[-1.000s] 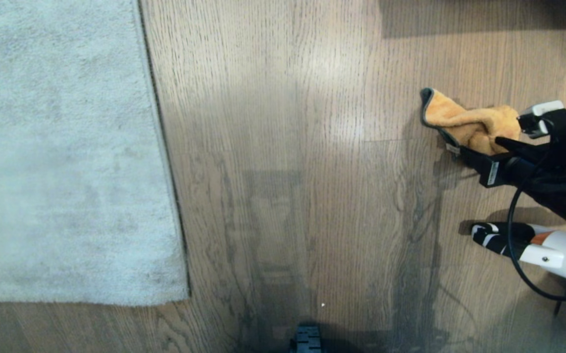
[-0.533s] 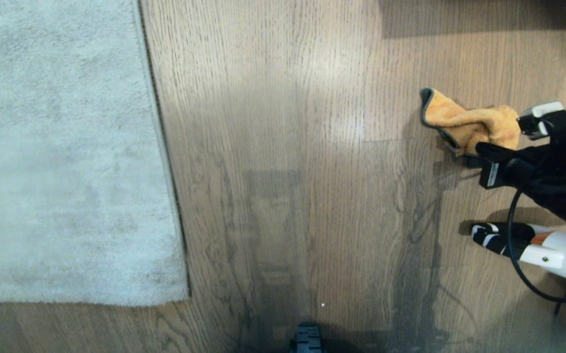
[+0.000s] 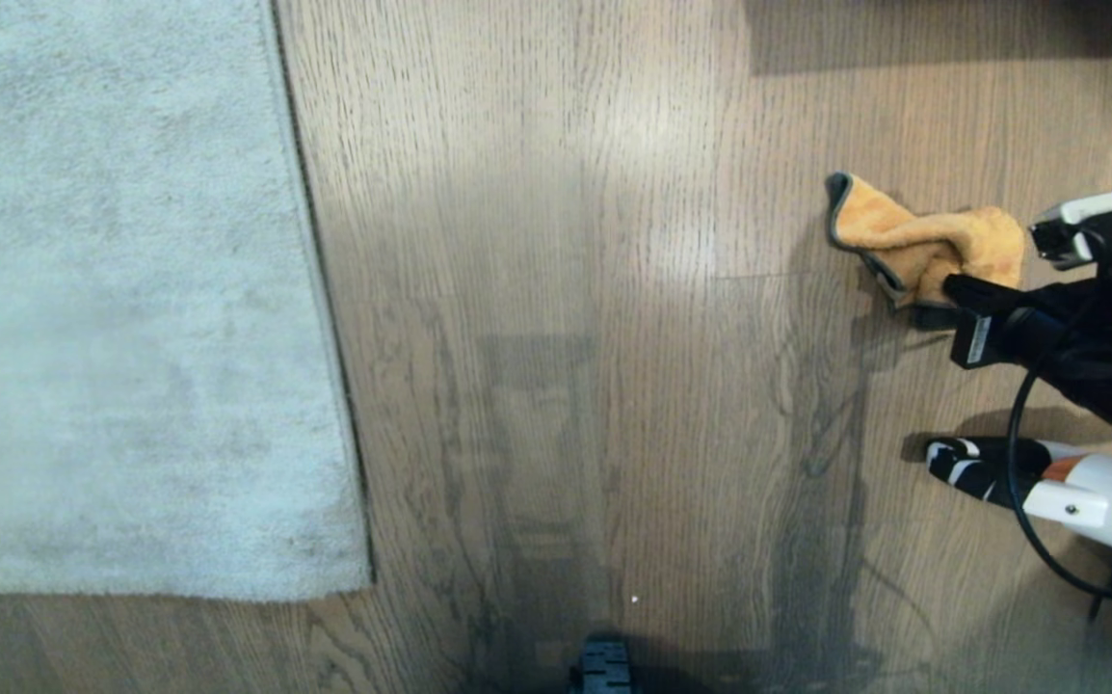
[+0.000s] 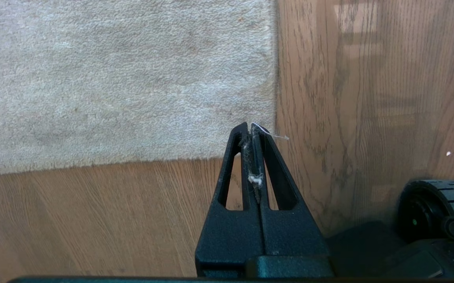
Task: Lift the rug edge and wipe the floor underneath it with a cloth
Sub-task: Pick up the rag
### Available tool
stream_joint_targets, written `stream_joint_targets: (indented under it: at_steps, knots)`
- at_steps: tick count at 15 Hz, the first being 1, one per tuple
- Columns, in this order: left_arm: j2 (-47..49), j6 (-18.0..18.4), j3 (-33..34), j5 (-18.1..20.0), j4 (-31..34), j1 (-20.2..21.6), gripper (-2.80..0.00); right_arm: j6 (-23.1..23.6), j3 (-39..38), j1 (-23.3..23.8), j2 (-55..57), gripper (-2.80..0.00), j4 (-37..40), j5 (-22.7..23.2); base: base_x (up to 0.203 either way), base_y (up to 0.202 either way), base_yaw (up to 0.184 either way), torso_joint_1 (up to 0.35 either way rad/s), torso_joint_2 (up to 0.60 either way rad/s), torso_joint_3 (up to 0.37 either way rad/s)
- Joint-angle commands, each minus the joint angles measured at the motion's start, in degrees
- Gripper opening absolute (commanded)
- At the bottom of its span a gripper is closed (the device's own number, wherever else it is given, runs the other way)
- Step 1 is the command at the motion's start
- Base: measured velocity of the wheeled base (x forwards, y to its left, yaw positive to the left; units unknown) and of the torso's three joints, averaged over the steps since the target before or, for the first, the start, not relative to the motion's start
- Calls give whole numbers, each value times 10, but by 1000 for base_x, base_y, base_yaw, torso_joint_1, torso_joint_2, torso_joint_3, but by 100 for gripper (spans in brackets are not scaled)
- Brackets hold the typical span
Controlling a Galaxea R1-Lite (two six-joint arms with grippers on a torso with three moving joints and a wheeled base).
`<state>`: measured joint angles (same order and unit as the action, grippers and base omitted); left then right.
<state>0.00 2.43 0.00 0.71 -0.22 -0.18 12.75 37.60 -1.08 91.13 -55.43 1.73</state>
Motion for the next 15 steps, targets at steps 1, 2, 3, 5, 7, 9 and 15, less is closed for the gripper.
stream_joint_targets:
  at_steps: [1, 2, 3, 5, 7, 9, 15]
  knots:
    - [0, 0, 0, 0, 0, 0, -280, 0, 0, 0, -18, -280, -2, 0, 0, 0, 0, 0, 0, 0]
    - [0, 0, 0, 0, 0, 0, -280, -2, 0, 0, -27, -280, 3, 1, 0, 0, 0, 0, 0, 0]
    - [0, 0, 0, 0, 0, 0, -280, -3, 0, 0, -37, -280, 14, 1, 0, 0, 0, 0, 0, 0]
    - [0, 0, 0, 0, 0, 0, -280, -3, -1, -1, -68, -280, 56, 2, 0, 0, 0, 0, 0, 0]
    - [0, 0, 0, 0, 0, 0, -280, -2, -5, 0, -87, -280, 95, 1, 0, 0, 0, 0, 0, 0]
    - [0, 0, 0, 0, 0, 0, -280, -1, -9, 0, -90, -280, 97, 1, 0, 0, 0, 0, 0, 0]
    - [0, 0, 0, 0, 0, 0, -280, -1, -4, 3, -85, 0, 96, 0, 0, 0, 0, 0, 0, 0]
